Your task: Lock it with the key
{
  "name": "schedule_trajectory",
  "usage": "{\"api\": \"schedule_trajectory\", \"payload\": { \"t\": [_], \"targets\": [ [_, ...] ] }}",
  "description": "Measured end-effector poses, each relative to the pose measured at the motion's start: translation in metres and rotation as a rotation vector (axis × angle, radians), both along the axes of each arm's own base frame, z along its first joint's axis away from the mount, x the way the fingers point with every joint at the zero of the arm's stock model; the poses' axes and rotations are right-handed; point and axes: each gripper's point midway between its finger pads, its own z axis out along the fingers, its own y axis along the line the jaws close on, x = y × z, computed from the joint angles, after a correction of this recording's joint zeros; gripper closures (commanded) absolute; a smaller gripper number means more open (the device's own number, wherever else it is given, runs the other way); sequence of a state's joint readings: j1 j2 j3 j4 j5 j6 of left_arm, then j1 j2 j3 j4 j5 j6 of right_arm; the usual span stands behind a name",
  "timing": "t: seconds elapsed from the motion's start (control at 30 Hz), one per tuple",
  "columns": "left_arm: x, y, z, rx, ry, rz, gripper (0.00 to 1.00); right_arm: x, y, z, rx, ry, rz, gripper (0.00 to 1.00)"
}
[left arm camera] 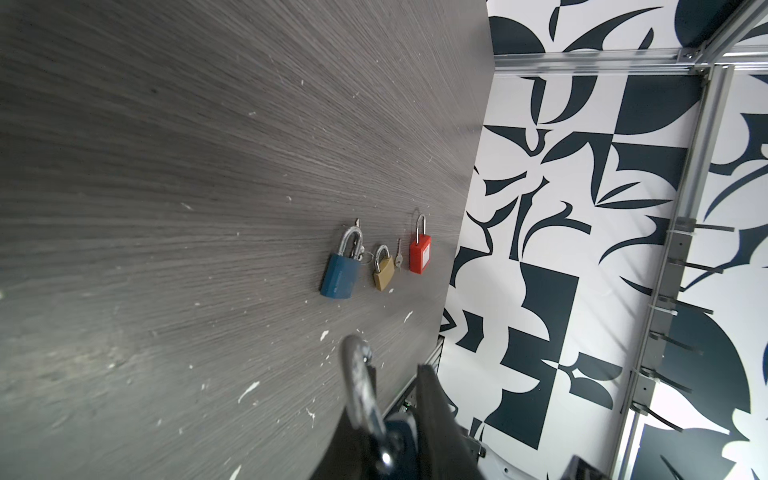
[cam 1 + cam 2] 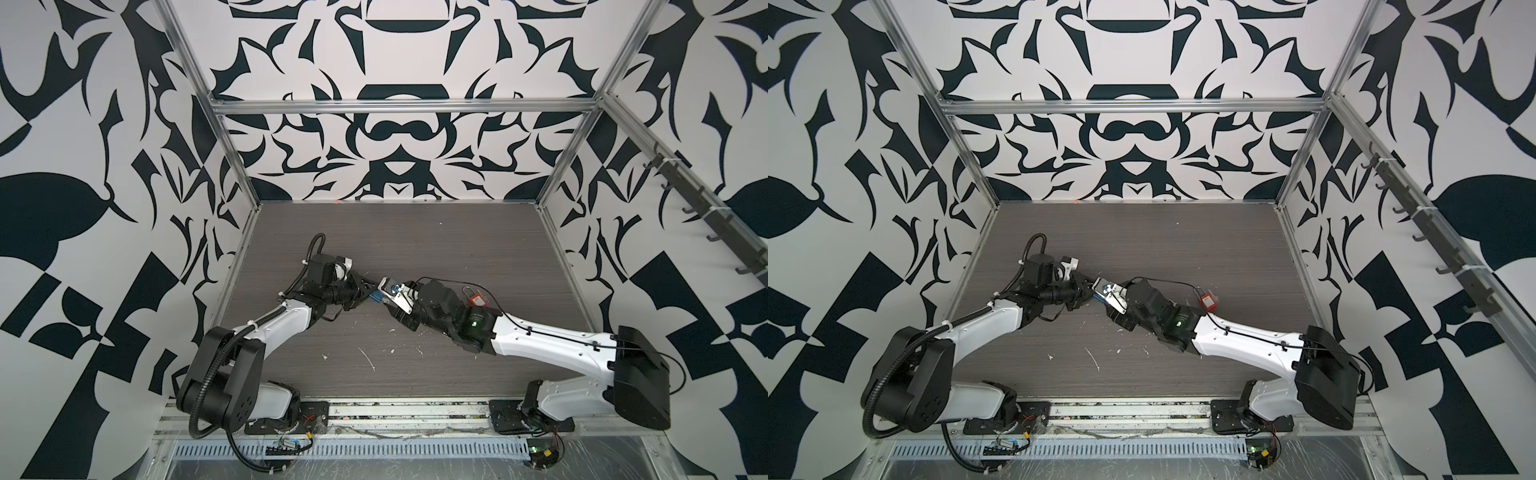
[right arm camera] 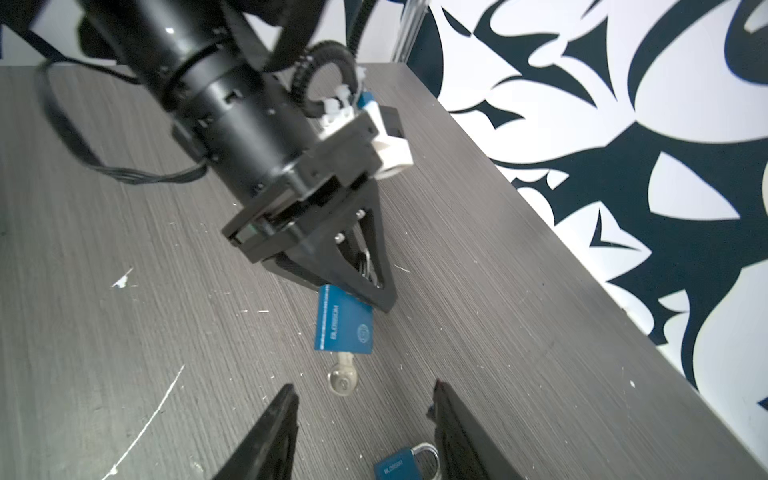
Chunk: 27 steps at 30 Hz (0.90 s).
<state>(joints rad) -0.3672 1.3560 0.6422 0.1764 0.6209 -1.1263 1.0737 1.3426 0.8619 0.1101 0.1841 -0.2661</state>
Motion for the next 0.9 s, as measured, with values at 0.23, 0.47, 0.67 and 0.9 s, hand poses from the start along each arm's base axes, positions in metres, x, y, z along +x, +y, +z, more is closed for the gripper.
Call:
{"api": "schedule_trajectory", "payload": {
  "t": [0.23,0.47,0.67,0.9],
  "targets": [
    [-0.009,0.000,0.003,0.010,0.031,-0.012,1.00,-0.031,0.023,-0.014,-0.125,-0.119,0.094,0.50],
    [-0.014,-0.003,0.005,0.011,0.035,-0.025,1.00,-0.012,0.028,-0.039,-0.264,-0.192,0.028,0.55],
    [-0.016,-0.002,0.021,-0.006,-0.008,-0.025,1.00,0.004,0.030,-0.037,-0.299,-0.270,-0.037,0.60],
    [-0.018,-0.003,0.026,-0.014,-0.022,-0.031,1.00,0.013,0.033,-0.031,-0.301,-0.319,-0.070,0.70]
  ]
}}
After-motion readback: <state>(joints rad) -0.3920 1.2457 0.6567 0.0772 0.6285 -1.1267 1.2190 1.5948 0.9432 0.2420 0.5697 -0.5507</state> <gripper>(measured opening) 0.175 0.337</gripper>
